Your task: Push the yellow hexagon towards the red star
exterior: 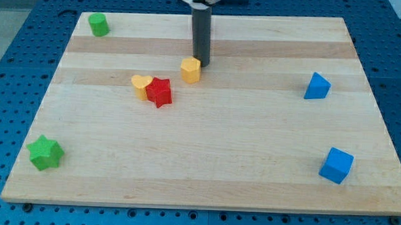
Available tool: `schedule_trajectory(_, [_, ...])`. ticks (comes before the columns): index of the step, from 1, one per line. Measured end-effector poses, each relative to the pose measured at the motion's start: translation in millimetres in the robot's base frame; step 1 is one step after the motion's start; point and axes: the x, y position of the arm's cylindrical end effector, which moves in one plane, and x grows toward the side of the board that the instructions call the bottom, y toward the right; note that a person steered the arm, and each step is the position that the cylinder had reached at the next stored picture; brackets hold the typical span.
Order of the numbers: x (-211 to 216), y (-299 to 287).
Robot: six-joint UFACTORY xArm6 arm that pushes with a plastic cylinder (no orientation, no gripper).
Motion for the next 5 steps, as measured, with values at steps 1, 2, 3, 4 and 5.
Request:
schedule_trajectory(1, [2.5,-13.8])
schedule_trajectory(2, [3.4,-14.7])
schedule_trajectory(3, [14.5,-14.7])
schedule_trajectory(4, [25.1,-16.0])
schedule_trajectory(5, [17.6,-13.6])
